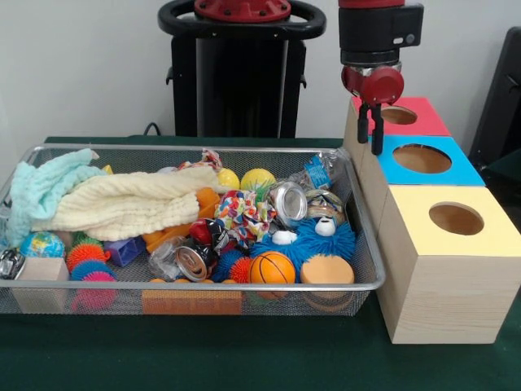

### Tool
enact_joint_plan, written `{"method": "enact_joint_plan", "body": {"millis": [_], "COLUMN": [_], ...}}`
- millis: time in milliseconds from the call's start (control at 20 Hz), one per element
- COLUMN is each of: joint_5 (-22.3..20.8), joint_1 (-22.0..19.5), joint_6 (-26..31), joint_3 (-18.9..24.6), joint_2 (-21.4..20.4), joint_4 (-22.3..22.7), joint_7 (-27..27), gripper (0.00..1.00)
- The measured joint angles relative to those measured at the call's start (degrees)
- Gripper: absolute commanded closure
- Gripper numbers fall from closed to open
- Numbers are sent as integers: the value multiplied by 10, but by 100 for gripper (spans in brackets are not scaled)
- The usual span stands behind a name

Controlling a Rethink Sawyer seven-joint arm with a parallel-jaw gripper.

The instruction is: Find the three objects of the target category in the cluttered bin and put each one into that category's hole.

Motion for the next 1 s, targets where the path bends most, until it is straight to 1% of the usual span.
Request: {"method": "enact_joint_plan", "body": {"millis": [250,450,700,900,1000], "joint_5": [-4,-26,-74,-123,-144], "joint_1": [-9,-27,-64,-103,-115], "joint_6": [-11,-15,-14,-14,-14], "joint_3": [2,4,7,9,9], "joint_2": [3,5,7,7,8], "joint_4": [5,10,27,43,49], "joint_7": [0,0,0,0,0], "gripper": [0,0,0,0,0]}}
